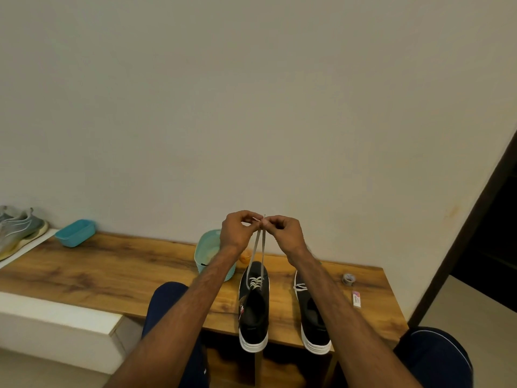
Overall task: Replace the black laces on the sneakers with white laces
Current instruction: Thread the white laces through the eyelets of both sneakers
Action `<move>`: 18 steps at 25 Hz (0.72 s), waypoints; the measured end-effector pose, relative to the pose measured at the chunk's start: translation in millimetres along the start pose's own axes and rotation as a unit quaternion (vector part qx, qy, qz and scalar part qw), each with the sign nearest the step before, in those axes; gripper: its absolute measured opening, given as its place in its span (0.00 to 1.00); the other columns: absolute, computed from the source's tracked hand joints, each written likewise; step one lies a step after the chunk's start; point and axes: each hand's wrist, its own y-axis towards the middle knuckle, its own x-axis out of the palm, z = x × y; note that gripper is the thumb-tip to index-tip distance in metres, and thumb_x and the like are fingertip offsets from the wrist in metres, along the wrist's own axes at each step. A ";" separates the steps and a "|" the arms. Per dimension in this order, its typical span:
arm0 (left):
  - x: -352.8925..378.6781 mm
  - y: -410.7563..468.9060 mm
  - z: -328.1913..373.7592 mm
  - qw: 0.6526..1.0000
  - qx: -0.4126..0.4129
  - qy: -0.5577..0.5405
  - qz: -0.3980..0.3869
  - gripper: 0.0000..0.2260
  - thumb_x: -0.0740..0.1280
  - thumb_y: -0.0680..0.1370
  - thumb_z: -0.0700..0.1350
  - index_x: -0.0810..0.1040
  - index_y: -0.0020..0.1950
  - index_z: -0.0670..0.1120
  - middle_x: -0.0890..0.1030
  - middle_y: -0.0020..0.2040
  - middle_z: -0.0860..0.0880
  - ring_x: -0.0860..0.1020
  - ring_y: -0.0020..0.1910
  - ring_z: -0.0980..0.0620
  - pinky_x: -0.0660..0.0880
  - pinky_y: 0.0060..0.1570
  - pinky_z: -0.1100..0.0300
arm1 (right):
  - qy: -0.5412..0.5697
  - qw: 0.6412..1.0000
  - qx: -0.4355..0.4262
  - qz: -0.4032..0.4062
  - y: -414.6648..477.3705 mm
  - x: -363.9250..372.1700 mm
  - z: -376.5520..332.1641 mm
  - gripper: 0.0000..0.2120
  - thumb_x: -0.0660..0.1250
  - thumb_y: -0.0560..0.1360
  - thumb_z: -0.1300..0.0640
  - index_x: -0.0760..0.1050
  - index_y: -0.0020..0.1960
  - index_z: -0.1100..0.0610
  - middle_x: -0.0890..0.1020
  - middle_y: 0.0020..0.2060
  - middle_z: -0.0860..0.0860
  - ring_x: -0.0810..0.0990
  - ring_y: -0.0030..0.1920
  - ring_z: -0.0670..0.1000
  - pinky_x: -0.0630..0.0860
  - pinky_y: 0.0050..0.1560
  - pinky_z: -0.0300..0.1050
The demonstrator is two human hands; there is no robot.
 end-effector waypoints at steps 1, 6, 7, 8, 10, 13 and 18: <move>-0.6 -0.2 0.8 1.000 0.005 0.018 0.001 0.05 0.77 0.71 0.50 0.84 0.44 0.53 0.84 0.40 0.56 0.82 0.42 0.58 0.81 0.47 0.47 | -0.005 1.000 0.000 0.003 0.3 -0.7 -1.5 0.04 0.72 0.76 0.59 0.84 0.49 0.55 0.86 0.42 0.50 0.84 0.47 0.47 0.80 0.53 0.43; -4.6 -1.4 0.1 0.996 0.024 0.085 -0.019 0.08 0.75 0.72 0.52 0.78 0.39 0.55 0.83 0.40 0.55 0.82 0.40 0.56 0.81 0.43 0.47 | -0.007 0.999 0.035 0.014 4.1 2.7 -14.2 0.03 0.71 0.76 0.60 0.83 0.45 0.57 0.86 0.38 0.53 0.85 0.38 0.50 0.79 0.40 0.37; -6.0 -1.3 -0.6 0.995 0.021 0.086 -0.036 0.08 0.75 0.73 0.52 0.78 0.40 0.54 0.83 0.40 0.55 0.83 0.39 0.55 0.82 0.42 0.46 | -0.010 0.999 0.045 0.018 5.0 3.9 -15.7 0.03 0.70 0.76 0.60 0.83 0.46 0.58 0.85 0.38 0.54 0.86 0.37 0.51 0.79 0.38 0.38; -7.5 -1.8 0.3 0.994 0.015 0.090 -0.053 0.08 0.75 0.73 0.51 0.78 0.40 0.53 0.84 0.39 0.54 0.83 0.36 0.55 0.82 0.41 0.46 | -0.013 0.998 0.051 0.023 5.4 5.2 -16.3 0.02 0.70 0.76 0.60 0.82 0.46 0.59 0.85 0.38 0.55 0.86 0.36 0.52 0.81 0.38 0.41; -11.6 -2.7 2.8 0.988 0.014 0.134 -0.075 0.08 0.74 0.74 0.50 0.77 0.41 0.51 0.84 0.39 0.54 0.83 0.34 0.56 0.81 0.42 0.48 | -0.038 0.997 0.053 0.035 5.9 9.1 -16.0 0.02 0.70 0.76 0.61 0.81 0.45 0.58 0.85 0.37 0.57 0.86 0.34 0.53 0.84 0.39 0.48; -16.7 -4.0 7.3 0.970 0.067 0.226 -0.065 0.07 0.74 0.74 0.49 0.77 0.42 0.50 0.83 0.42 0.55 0.81 0.44 0.56 0.77 0.43 0.53 | -0.063 0.995 0.065 0.043 4.7 16.1 -14.2 0.02 0.70 0.76 0.62 0.78 0.48 0.58 0.84 0.36 0.56 0.83 0.31 0.52 0.84 0.37 0.48; -15.1 -9.0 7.4 0.942 0.122 0.311 -0.022 0.05 0.69 0.78 0.50 0.77 0.47 0.49 0.81 0.43 0.52 0.76 0.43 0.53 0.69 0.37 0.58 | -0.089 0.993 0.082 0.004 4.3 17.9 -13.1 0.06 0.70 0.78 0.59 0.80 0.49 0.62 0.84 0.39 0.56 0.84 0.35 0.52 0.84 0.44 0.51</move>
